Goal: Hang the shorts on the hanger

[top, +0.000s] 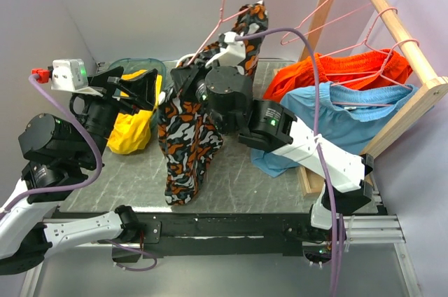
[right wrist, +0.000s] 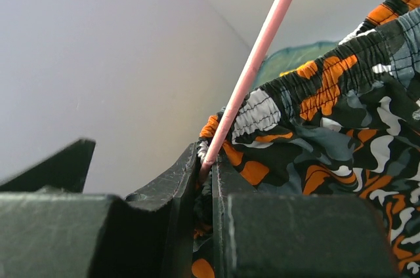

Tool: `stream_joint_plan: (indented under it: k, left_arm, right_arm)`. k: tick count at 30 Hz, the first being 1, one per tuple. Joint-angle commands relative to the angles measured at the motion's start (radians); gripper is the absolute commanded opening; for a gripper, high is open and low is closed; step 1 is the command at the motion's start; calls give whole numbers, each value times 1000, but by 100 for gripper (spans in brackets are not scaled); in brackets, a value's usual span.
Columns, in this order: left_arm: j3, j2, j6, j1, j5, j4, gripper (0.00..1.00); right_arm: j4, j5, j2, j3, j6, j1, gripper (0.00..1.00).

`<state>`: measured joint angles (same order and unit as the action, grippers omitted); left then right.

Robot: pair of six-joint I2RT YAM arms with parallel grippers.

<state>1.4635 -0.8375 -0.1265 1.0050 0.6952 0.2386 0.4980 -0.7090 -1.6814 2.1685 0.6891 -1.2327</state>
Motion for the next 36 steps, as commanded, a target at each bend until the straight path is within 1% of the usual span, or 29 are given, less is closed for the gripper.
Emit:
stream_joint_plan:
  k: [1,5,11,14,17,18,19,21,22,27,32,34,36]
  left_arm:
    - [-3,3,-9,3,6,-21,96]
    - [-2,2,-4,3,12,-25,96]
    - [15,-6,-2,3,4,-22,96]
    - [9,-5,-4,3,0,-28,97]
    - [4,-3,-7,3,-5,-31,97]
    - [3,-5,-9,3,-6,-30,96]
    - [3,-5,-10,3,-11,-32,96]
    - [4,-8,-12,3,-17,-33,96]
    - [6,-9,-9,3,-19,-35,96]
    - [12,-35,5,3,-20,-44,97]
    - [29,-54,24,3,-19,-42,97]
    - [31,-55,31,3,-16,-45,96]
    - [32,-57,37,3,-17,-47,96]
  right_arm:
    - [-23,-157,66,54,-36,1,0]
    - [4,-228,78,51,-40,2,0]
    - [71,-294,58,119,-62,6,0]
    - [77,-296,80,100,-60,32,0]
    - [118,-264,75,108,-49,103,0]
    - [132,-230,69,134,-43,128,0]
    - [146,-215,52,149,-34,181,0]
    - [171,-205,40,181,-39,219,0]
    - [163,-210,40,177,-54,249,0]
    - [67,-196,66,111,-80,325,0]
    - [42,-190,26,134,-94,389,0]
    - [24,-173,19,120,-91,410,0]
    - [-22,-100,14,105,-89,449,0]
